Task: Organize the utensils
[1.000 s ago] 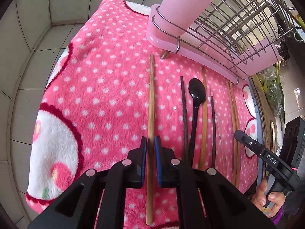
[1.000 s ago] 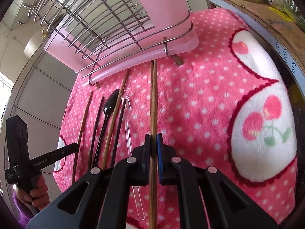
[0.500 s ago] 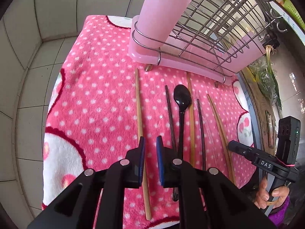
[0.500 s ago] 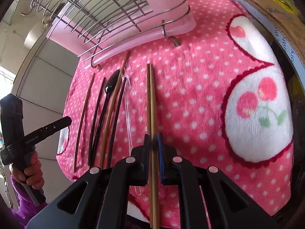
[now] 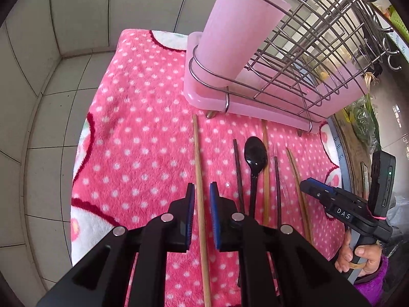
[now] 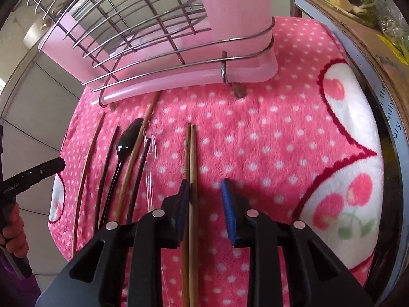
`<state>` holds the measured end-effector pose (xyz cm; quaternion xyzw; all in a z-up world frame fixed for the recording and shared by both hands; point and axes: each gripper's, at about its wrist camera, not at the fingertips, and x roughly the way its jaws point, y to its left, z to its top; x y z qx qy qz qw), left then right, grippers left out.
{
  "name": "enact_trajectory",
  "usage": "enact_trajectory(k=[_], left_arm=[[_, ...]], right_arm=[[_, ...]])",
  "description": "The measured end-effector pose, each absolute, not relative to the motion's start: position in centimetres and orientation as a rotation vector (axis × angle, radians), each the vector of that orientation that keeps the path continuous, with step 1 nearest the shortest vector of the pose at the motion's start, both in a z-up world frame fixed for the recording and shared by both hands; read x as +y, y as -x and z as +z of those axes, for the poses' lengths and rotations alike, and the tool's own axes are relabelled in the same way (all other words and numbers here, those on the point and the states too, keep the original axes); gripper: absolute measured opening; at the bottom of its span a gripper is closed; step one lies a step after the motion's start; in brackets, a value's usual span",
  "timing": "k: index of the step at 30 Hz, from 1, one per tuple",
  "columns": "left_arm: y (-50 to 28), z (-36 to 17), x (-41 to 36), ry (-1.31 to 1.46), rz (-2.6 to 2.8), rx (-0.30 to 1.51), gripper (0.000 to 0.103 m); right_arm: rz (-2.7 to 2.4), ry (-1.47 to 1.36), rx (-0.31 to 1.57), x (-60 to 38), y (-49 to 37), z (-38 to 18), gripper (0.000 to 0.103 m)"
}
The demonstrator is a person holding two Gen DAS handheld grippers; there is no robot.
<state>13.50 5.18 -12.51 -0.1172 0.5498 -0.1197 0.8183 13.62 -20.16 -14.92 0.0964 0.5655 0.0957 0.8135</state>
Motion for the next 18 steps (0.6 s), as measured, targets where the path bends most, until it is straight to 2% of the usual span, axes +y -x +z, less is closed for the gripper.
enact_trajectory(k=[12, 13, 15, 18], left_arm=[[-14.8, -12.7, 4.0, 0.197, -0.271, 1.199, 0.011], [-15.2, -12.8, 3.7, 0.185, -0.272, 1.212, 0.011], [-16.2, -13.0, 3.3, 0.169, -0.265, 1.245, 0.011], [-17.8, -13.3, 2.7, 0.148, -0.265, 1.288, 0.011]], right_arm=[[0.188, -0.099, 1.197, -19.3, -13.4, -15.0, 0.026], [0.188, -0.103, 1.194, -19.2, -13.8, -15.0, 0.023], [0.186, -0.138, 1.202, -19.8, -14.5, -15.1, 0.011], [0.216, -0.211, 1.217, -21.2, -14.5, -14.9, 0.006]])
